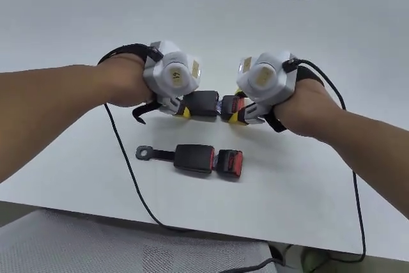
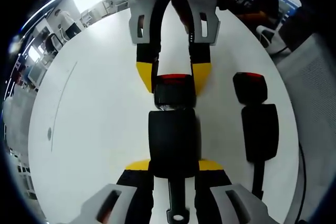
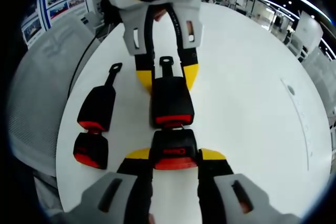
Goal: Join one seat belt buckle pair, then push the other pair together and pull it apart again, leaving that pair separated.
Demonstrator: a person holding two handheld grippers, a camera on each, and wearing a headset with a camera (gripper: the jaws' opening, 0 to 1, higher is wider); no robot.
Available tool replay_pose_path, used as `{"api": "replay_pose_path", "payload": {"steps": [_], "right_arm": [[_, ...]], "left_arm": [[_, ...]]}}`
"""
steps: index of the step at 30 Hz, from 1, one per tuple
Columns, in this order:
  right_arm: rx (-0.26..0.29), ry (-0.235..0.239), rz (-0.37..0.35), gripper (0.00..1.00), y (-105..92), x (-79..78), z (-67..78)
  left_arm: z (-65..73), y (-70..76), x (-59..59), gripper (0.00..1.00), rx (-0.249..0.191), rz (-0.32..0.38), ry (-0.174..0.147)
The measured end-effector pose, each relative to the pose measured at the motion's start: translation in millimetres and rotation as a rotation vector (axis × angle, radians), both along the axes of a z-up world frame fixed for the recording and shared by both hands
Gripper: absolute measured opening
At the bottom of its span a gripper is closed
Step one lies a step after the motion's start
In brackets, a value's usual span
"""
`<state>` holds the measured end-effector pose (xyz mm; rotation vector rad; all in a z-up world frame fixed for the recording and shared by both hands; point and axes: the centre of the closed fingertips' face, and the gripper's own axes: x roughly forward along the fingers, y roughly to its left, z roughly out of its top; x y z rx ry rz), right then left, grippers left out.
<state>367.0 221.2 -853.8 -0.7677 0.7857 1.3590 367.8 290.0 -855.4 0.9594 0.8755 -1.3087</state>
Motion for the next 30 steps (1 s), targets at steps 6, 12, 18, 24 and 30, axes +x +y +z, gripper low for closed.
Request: {"api": "replay_pose_path", "payload": {"steps": [6,12,18,24,30], "right_arm": [[0.011,0.000,0.001,0.32,-0.4,-0.4,-0.1],[0.022,0.000,-0.007,0.32,0.1,1.5,-1.5],[0.001,0.000,-0.016,0.32,-1.7,-1.2,0.3],[-0.009,0.004,-0.013,0.32,-7.8,-0.5,-1.6],[0.000,0.008,-0.036,0.33,-17.5,-2.0,1.7]], "left_arm": [[-0.4,0.6,0.5,0.29,0.000,-0.002,0.004],[-0.6,1.7,0.8,0.30,-0.005,0.001,0.010],[-0.8,3.8,1.3,0.30,-0.018,-0.007,0.003],[-0.8,5.0,0.2,0.30,-0.006,-0.013,0.004],[-0.3,4.7,-1.0,0.30,-0.016,-0.011,0.005]]}}
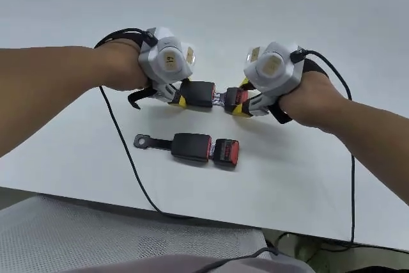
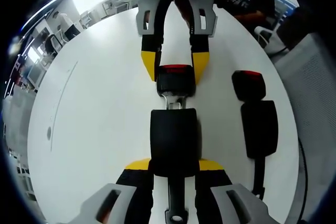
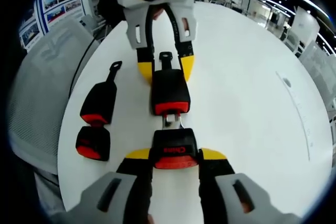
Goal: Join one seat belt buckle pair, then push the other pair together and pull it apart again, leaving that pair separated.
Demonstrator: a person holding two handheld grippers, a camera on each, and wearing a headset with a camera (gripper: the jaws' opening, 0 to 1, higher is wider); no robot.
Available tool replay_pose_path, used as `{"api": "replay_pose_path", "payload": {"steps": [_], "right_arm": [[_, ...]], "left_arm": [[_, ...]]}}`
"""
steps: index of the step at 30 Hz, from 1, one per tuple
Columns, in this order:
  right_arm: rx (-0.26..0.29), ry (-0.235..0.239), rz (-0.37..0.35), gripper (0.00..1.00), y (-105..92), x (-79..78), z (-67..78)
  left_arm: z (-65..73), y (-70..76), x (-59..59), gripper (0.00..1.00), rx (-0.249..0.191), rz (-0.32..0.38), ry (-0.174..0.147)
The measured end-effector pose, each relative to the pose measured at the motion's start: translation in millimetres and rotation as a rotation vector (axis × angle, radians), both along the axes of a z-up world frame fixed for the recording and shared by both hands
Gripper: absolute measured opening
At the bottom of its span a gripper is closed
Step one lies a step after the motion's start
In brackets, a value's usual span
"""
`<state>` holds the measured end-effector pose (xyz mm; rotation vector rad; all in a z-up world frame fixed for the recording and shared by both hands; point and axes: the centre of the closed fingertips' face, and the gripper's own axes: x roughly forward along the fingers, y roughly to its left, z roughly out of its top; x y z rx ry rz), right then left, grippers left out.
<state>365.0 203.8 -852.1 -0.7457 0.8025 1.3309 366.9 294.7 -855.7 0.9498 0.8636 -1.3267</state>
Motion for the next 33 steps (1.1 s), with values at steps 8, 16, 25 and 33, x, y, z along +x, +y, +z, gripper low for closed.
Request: {"api": "replay_pose_path", "payload": {"steps": [8,16,25,33], "right_arm": [[-0.017,-0.006,0.005,0.34,-24.4,-3.0,0.7],[-0.054,-0.007,-0.018,0.35,-67.9,-2.0,-0.4],[-0.089,-0.023,-0.039,0.36,-106.7,-5.7,-4.4],[-0.113,-0.011,-0.055,0.36,-125.8,-7.1,-4.1]], "left_arm": [[-1.6,1.1,0.8,0.30,0.016,0.003,-0.001],[-1.6,1.0,2.0,0.30,0.018,0.005,-0.003],[-0.7,0.3,1.9,0.31,0.026,0.022,-0.008],[1.4,-0.7,-0.4,0.31,0.033,0.022,-0.025]]}}
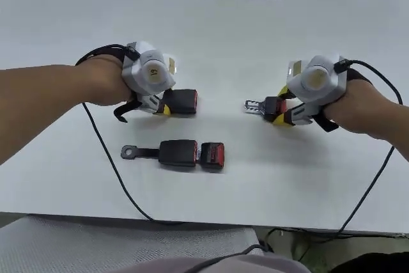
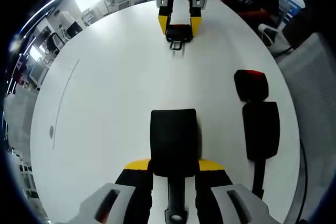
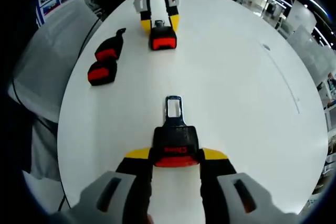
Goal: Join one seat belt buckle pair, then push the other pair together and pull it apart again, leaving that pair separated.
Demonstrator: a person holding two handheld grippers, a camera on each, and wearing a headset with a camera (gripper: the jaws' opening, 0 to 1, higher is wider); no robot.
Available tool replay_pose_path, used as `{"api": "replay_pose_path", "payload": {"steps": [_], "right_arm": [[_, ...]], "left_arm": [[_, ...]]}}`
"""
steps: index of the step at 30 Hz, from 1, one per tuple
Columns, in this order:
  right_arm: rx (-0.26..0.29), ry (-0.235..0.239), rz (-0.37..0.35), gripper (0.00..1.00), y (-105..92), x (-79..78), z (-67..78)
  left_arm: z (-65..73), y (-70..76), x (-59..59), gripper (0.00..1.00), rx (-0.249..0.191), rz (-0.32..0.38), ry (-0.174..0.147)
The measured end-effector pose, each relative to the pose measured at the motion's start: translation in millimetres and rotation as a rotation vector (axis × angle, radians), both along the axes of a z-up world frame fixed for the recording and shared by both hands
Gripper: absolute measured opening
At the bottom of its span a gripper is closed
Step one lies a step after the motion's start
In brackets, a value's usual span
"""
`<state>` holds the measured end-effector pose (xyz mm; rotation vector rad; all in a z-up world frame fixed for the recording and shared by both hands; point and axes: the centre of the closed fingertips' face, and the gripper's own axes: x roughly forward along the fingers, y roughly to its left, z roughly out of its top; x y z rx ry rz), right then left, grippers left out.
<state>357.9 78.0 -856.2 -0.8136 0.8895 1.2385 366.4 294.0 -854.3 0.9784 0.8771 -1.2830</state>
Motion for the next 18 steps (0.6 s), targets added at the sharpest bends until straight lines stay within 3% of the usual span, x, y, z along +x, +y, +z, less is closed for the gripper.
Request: {"api": "replay_pose_path", "payload": {"steps": [4,9,10,13,17,18], "right_arm": [[-0.029,0.018,-0.013,0.37,-4.3,-0.9,-0.8],[-0.061,-0.029,-0.025,0.46,-4.7,5.4,1.2],[-0.057,-0.067,-0.002,0.48,-3.0,8.1,2.9],[-0.001,-0.040,-0.086,0.50,0.6,2.9,6.5],[0.016,-0.081,-0.103,0.51,-3.9,1.0,15.4],[0.047,-0.081,-0.144,0.52,-3.8,0.1,18.9]], "left_arm": [[1.1,0.1,-0.1,0.31,-0.007,0.014,-0.006],[1.4,-0.1,0.2,0.31,-0.014,0.026,-0.006],[1.7,-0.5,0.5,0.32,-0.025,0.046,-0.007],[3.0,0.3,-0.2,0.32,-0.048,0.064,-0.026],[3.8,2.8,-5.2,0.38,-0.060,0.092,-0.035],[4.6,2.4,-8.7,0.40,-0.081,0.134,-0.026]]}}
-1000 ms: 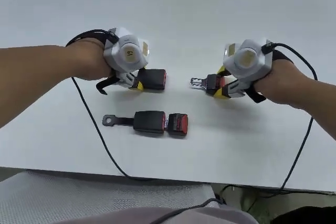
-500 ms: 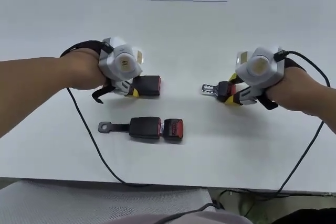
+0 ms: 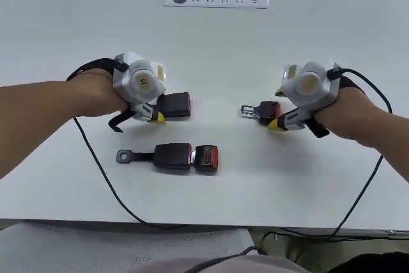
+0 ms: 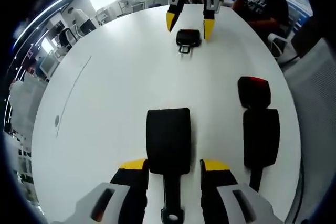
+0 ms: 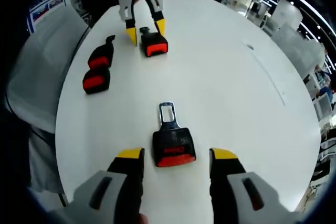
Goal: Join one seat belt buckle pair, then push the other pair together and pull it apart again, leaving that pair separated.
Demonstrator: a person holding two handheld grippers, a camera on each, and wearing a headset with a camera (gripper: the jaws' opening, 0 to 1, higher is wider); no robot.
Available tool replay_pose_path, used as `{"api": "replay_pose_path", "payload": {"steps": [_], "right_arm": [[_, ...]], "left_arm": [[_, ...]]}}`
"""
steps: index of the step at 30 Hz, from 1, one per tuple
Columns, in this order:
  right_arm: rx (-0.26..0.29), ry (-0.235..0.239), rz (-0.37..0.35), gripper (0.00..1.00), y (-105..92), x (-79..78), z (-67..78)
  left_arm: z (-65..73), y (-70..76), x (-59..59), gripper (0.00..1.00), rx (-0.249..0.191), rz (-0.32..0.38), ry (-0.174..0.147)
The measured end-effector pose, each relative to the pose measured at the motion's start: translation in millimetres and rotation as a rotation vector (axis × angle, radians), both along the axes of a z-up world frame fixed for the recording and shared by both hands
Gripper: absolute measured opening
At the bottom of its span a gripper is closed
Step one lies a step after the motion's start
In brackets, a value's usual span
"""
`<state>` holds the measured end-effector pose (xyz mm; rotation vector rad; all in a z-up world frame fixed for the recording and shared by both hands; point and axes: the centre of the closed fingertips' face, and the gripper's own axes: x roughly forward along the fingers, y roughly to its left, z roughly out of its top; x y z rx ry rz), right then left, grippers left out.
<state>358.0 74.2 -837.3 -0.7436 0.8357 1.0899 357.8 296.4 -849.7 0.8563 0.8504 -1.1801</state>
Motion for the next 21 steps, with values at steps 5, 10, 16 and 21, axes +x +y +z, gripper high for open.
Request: {"api": "replay_pose_path", "payload": {"steps": [5,10,16,21], "right_arm": [[0.051,-0.024,-0.042,0.56,0.5,-11.0,11.0],[0.079,-0.067,-0.057,0.61,2.4,-25.3,22.7],[0.164,-0.084,-0.088,0.69,11.5,-45.8,41.0],[0.200,-0.111,-0.126,0.85,10.3,-53.2,48.4]], "left_arm": [[12.1,7.0,-5.8,0.47,-0.015,0.043,-0.041],[37.6,20.4,-9.9,0.54,-0.063,0.134,-0.107],[55.6,52.7,-40.7,0.61,-0.092,0.231,-0.126],[67.4,72.9,-65.8,0.73,-0.144,0.330,-0.137]]}}
